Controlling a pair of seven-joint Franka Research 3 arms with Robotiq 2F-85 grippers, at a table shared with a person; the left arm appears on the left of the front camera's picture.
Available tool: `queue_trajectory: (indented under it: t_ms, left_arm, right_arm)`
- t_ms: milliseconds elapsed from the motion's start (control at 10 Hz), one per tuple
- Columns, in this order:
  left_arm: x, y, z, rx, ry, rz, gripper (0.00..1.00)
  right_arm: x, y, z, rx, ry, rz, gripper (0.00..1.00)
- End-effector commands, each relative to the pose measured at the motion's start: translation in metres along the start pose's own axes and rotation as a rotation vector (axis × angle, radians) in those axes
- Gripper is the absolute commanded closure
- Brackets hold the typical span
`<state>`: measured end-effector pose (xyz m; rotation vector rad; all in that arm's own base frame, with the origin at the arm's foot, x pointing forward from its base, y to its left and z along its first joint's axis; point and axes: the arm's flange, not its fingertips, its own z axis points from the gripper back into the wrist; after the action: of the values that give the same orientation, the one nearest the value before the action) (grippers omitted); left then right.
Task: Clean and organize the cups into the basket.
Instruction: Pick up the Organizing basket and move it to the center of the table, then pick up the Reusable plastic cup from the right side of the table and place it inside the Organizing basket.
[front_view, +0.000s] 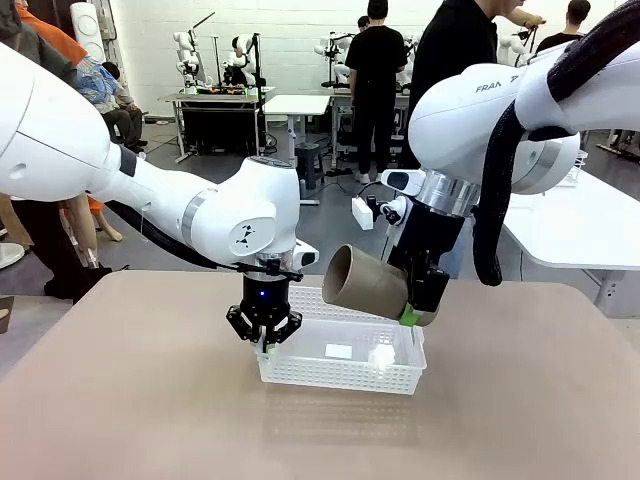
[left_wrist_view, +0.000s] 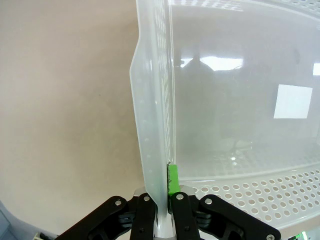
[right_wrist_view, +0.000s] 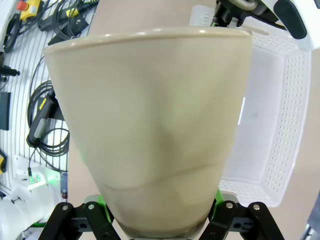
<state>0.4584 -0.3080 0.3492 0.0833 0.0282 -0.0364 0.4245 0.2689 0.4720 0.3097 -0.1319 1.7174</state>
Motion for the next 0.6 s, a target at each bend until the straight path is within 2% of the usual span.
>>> queue_trajectory:
  t_ms: [0,200,500]
  left_arm:
    - [-0.001,-0.001,-0.004,0.01,-0.001,-0.013,1.0]
    - [-0.001,-0.001,-0.004,0.01,-0.001,-0.013,1.0]
    - [-0.001,-0.001,-0.004,0.01,-0.001,-0.013,1.0]
  right_arm:
    - [0.0,0.0,0.0,-0.001,0.0,0.0,0.21]
    - [0.004,-0.017,-0.039,-0.106,0.088,-0.12,0.21]
    - [0.002,-0.038,-0.072,-0.141,0.125,-0.223,0.21]
